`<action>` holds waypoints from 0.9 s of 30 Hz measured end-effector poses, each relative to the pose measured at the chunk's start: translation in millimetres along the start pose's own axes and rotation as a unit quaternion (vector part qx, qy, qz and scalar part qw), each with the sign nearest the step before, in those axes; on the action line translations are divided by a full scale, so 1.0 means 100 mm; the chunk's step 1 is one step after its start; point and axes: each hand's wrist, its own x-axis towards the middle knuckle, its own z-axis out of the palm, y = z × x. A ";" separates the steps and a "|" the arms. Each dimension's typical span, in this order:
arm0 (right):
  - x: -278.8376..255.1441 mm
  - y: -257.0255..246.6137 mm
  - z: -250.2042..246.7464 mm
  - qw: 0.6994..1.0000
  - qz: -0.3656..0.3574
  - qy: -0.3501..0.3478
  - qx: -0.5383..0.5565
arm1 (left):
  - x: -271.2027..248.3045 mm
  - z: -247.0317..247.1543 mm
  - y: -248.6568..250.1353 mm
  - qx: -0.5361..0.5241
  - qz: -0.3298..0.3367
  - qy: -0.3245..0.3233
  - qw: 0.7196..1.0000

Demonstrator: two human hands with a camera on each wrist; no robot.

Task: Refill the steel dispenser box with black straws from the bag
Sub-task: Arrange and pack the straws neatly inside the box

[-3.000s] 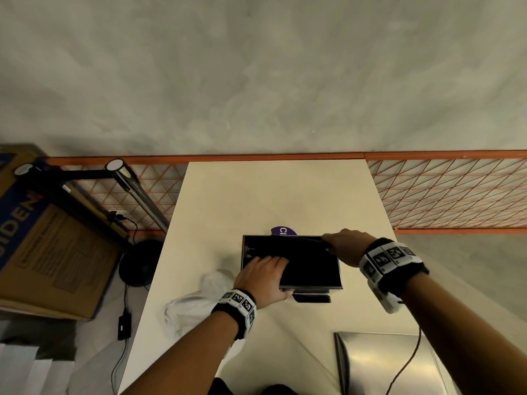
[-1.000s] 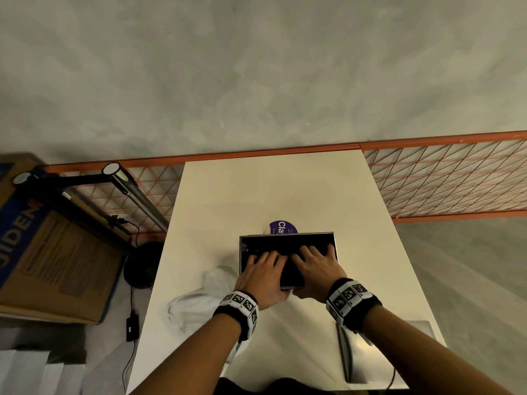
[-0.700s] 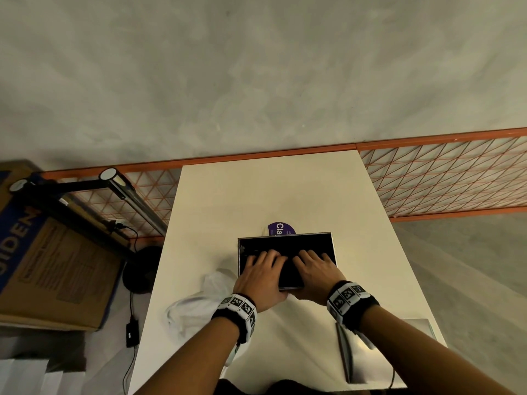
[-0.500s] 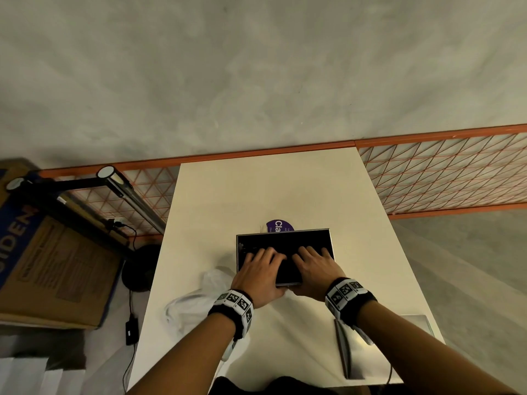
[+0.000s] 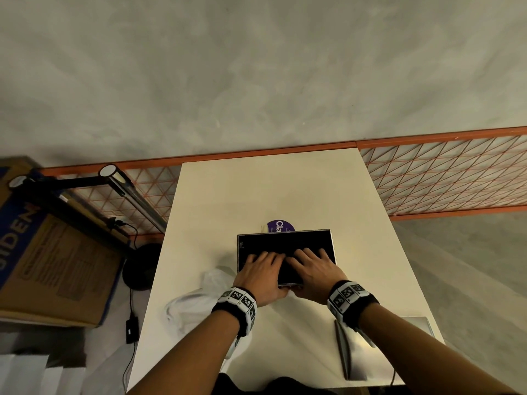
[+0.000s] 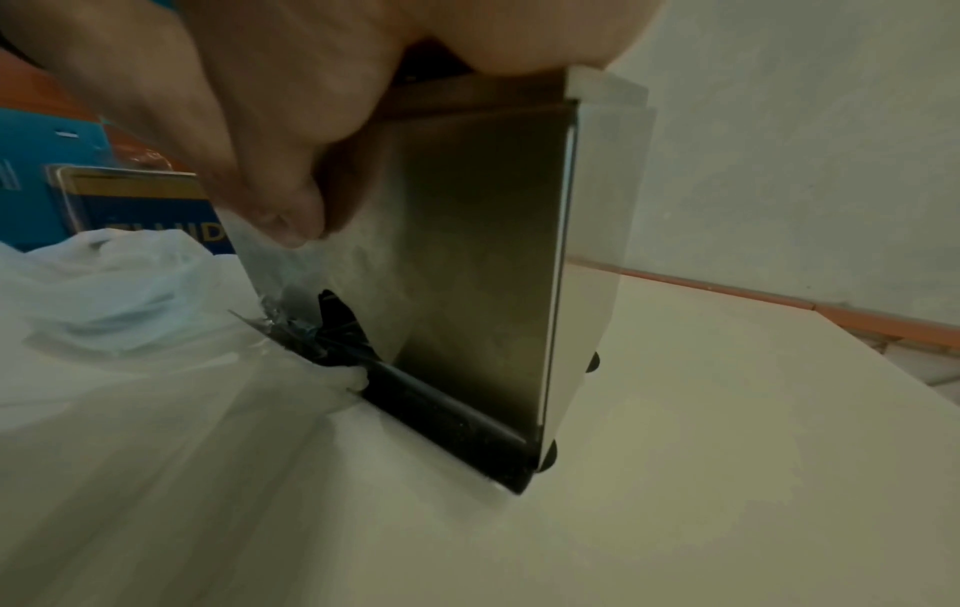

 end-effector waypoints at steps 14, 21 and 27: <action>0.01 -0.03 0.07 1.000 0.029 0.009 -0.008 | -0.05 0.01 0.01 -0.005 0.002 0.032 0.999; -0.02 -0.02 0.08 1.000 0.012 0.014 -0.003 | -0.05 0.02 0.01 -0.005 -0.006 0.026 1.000; -0.03 -0.03 0.07 1.000 0.016 0.007 0.006 | -0.06 0.04 0.02 -0.004 -0.009 0.024 1.000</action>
